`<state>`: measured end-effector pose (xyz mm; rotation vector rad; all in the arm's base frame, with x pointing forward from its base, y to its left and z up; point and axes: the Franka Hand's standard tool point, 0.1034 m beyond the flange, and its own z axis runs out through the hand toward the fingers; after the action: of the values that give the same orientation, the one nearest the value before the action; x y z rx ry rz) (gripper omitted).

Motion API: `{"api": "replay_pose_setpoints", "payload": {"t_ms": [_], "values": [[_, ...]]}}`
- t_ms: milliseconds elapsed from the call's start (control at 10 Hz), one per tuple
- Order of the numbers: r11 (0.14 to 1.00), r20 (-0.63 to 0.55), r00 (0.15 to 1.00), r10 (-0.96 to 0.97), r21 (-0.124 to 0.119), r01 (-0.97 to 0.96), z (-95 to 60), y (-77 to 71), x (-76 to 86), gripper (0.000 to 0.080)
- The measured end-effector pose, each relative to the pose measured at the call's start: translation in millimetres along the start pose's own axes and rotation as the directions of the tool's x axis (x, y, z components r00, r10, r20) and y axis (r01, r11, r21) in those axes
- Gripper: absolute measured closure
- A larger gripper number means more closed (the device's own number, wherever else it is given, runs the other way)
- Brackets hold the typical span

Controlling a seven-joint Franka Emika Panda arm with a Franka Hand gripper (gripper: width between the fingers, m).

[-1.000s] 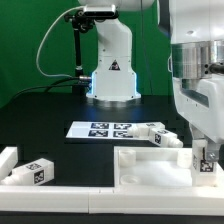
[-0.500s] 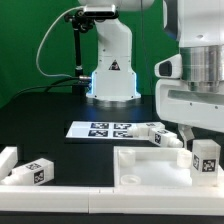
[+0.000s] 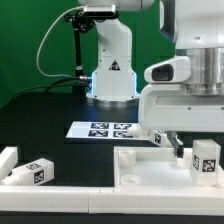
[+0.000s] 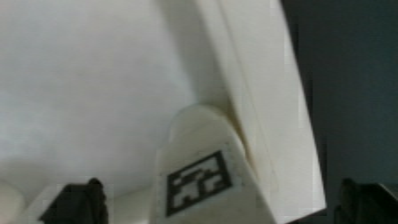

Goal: Assemble one leg

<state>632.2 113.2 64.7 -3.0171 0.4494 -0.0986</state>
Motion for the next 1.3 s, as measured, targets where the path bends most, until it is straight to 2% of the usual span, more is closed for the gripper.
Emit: {"api": "replay_pose_setpoints", "payload": {"t_ms": [100,300,400,500,700,800,1000,1100,1300], "values": [[1.000,0.000,1.000,0.017,0.000,-0.017,0.1,0.0,-0.1,0.0181],[0.993,0.001,0.993,0.115,0.000,-0.115,0.3,-0.2,-0.5,0.0461],[0.983,0.007,0.983,0.183,-0.002,-0.183,0.6,0.3,-1.9,0.0461],[0.963,0.007,0.963,0.270,-0.003,-0.270,0.7,-1.3,-2.7,0.0515],[0.869,0.015,0.869,0.495,-0.016,-0.494,1.1,-5.1,-4.6,0.0515],[0.769,0.021,0.769,0.639,-0.026,-0.639,1.7,-7.0,-4.8,0.0515],[0.487,0.026,0.486,0.873,-0.040,-0.872,3.7,-14.4,1.6,0.0515],[0.312,0.031,0.311,0.950,-0.044,-0.949,3.6,-14.8,5.4,0.0515],[0.062,0.028,0.061,0.998,-0.039,-0.997,2.0,-14.5,8.9,0.0515]]}}
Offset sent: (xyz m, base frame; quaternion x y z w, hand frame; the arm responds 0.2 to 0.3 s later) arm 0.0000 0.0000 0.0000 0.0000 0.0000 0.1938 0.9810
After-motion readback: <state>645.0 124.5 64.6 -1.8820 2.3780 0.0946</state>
